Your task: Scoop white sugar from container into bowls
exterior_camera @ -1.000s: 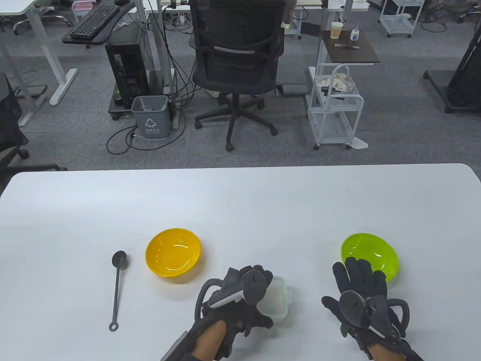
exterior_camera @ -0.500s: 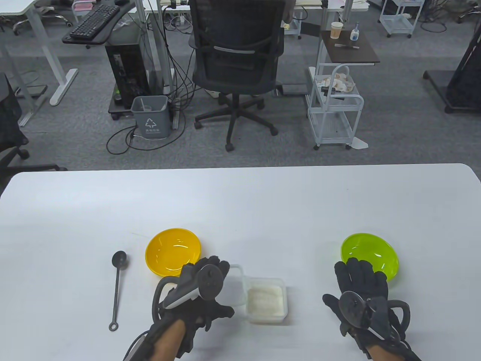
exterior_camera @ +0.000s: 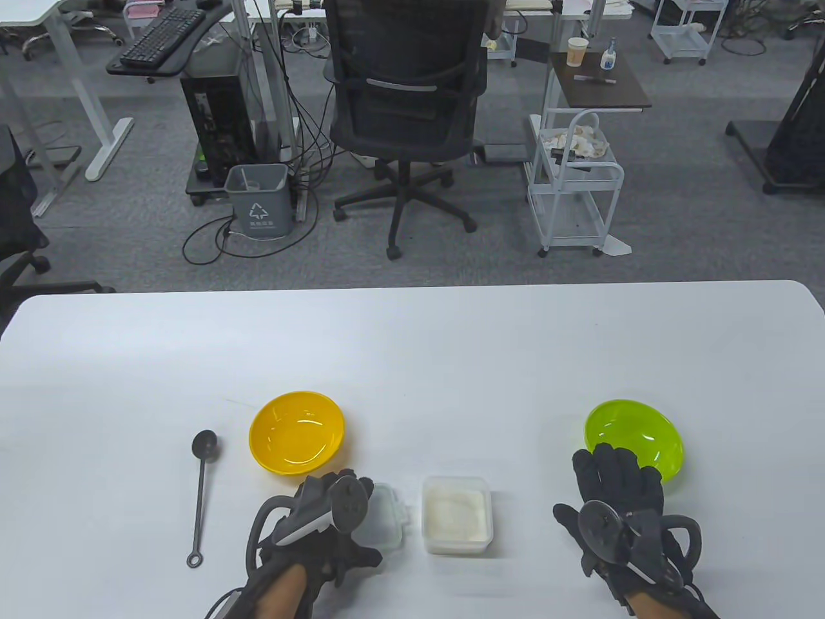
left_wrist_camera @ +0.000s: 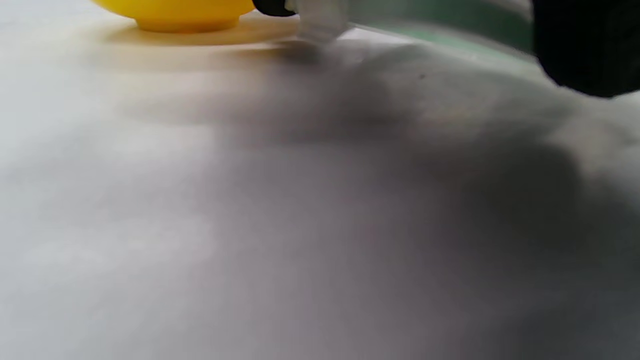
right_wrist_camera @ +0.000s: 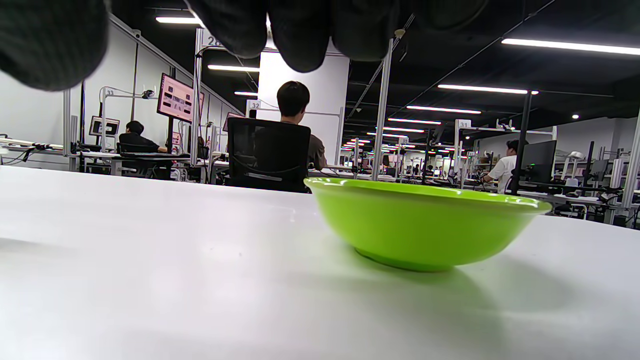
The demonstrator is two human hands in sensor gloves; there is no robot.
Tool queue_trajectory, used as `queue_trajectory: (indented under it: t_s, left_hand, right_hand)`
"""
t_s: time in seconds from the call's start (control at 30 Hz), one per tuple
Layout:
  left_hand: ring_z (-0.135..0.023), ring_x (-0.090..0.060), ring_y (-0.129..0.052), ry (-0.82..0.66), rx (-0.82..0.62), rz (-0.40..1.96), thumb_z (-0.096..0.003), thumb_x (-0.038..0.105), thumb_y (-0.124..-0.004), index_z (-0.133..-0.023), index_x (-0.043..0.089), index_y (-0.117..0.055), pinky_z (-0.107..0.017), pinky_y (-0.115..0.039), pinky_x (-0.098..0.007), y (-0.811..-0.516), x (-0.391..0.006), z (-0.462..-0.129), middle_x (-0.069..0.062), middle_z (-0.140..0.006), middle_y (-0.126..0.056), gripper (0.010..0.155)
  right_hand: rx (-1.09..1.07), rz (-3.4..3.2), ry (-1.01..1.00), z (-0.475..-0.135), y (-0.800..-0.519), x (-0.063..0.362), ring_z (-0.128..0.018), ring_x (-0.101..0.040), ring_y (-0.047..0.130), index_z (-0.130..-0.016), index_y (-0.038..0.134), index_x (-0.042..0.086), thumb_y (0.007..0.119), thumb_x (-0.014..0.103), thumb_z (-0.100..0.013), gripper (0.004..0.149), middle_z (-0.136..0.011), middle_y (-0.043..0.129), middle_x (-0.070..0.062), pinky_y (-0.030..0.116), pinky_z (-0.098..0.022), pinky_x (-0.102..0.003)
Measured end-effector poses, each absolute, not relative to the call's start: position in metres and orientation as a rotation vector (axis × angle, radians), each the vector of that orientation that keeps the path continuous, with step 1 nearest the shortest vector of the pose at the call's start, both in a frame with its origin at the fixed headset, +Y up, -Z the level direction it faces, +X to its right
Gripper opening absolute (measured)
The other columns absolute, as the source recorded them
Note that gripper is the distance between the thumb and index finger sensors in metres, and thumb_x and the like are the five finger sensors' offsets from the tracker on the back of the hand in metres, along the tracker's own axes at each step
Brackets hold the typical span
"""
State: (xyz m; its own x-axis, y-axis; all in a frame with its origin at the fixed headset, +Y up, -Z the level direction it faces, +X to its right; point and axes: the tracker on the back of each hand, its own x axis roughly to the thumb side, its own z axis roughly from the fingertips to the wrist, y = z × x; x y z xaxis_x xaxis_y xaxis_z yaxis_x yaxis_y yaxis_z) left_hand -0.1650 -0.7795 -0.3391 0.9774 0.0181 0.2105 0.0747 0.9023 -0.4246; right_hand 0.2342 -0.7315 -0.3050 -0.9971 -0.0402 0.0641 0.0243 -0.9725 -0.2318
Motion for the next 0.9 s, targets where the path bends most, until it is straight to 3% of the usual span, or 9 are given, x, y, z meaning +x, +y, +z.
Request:
queue_trajectory:
  t_s: [0.67,0.9]
  left_hand:
    - [-0.121,-0.029,-0.035,-0.207,-0.459,0.002,-0.0293,0.073,-0.081,-0.113,0.043,-0.03,-0.086,-0.028,-0.056,-0.78,-0.17,-0.339,0.007,-0.125,-0.021,0.103]
    - [-0.118,-0.025,-0.051,-0.228,-0.296,0.069,-0.03,0.069,-0.082,-0.112,0.042,-0.04,-0.086,-0.04,-0.054,-0.746,-0.173,-0.333,0.006,-0.124,-0.034,0.096]
  right_hand:
    - [-0.078,-3.084,0.339,-0.306,-0.733,0.235,-0.111,-0.041,0.048,-0.11,0.044,0.031,0.072,0.067,-0.042,0.081,-0.118,0.044,-0.013,0.044,-0.078,-0.063]
    - [-0.093,-3.087,0.354,-0.305,-0.731,0.234,-0.111,-0.041,0.048,-0.109,0.044,0.031,0.072,0.067,-0.042,0.081,-0.118,0.043,-0.013,0.044,-0.078,-0.062]
